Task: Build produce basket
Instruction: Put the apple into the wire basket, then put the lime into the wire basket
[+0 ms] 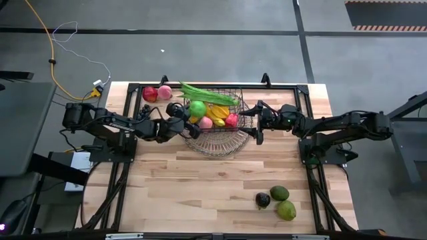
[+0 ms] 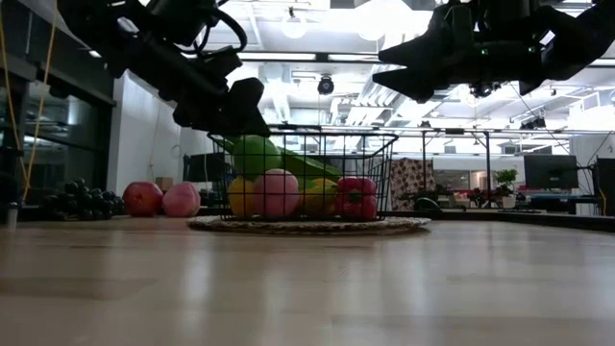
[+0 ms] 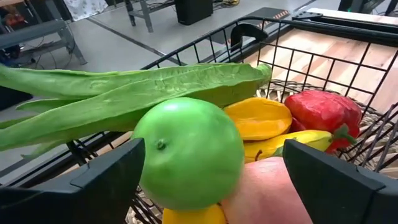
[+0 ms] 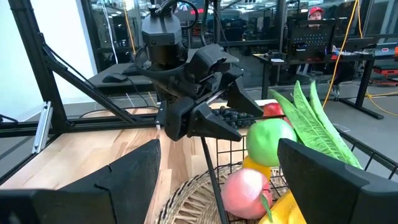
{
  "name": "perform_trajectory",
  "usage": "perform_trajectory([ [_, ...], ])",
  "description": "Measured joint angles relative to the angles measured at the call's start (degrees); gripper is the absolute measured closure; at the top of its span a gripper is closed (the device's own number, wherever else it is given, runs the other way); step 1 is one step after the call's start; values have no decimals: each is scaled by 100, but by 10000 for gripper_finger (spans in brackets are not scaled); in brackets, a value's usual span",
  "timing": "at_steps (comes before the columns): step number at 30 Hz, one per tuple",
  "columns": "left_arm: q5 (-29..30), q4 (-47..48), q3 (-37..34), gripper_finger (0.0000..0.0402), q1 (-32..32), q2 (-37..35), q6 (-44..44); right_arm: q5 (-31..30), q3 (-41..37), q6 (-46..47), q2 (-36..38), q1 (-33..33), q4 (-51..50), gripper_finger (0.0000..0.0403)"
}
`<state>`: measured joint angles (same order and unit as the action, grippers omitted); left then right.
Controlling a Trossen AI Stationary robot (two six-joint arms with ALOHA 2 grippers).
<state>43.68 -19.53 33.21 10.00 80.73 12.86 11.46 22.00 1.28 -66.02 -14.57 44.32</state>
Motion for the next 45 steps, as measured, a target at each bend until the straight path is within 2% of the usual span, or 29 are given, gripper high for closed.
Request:
perform_trajectory([
  [3, -21, 5, 0, 32, -18, -89, -38, 0, 1, -2, 0, 0, -56, 89],
  [7, -36, 5, 0, 32, -265, -541, -414, 0, 2, -15, 0, 0, -158, 89],
  [12, -513, -351, -243, 33, -808, -1406, -1004, 0, 2, -20, 0, 0, -178, 89],
  [15, -1342, -975, -688, 33, -1036, -1901, -1461, 0, 2, -15, 0, 0, -178, 89],
  [18, -2586, -1574, -1200, 33, -1078, -2373, -1793, 2, 0, 7, 0, 0, -175, 89],
  [21, -3184, -1836, -1591, 33, -1009, -2792, -1845, 2, 2, 20, 0, 0, -173, 89],
  [29, -3110, -1698, -1950, 33, -766, -3568, -1667, 2, 1, -4, 0, 0, -166, 89],
  [45, -3110, -1674, -1947, 33, -761, -3576, -1606, 2, 1, -2, 0, 0, -152, 89],
])
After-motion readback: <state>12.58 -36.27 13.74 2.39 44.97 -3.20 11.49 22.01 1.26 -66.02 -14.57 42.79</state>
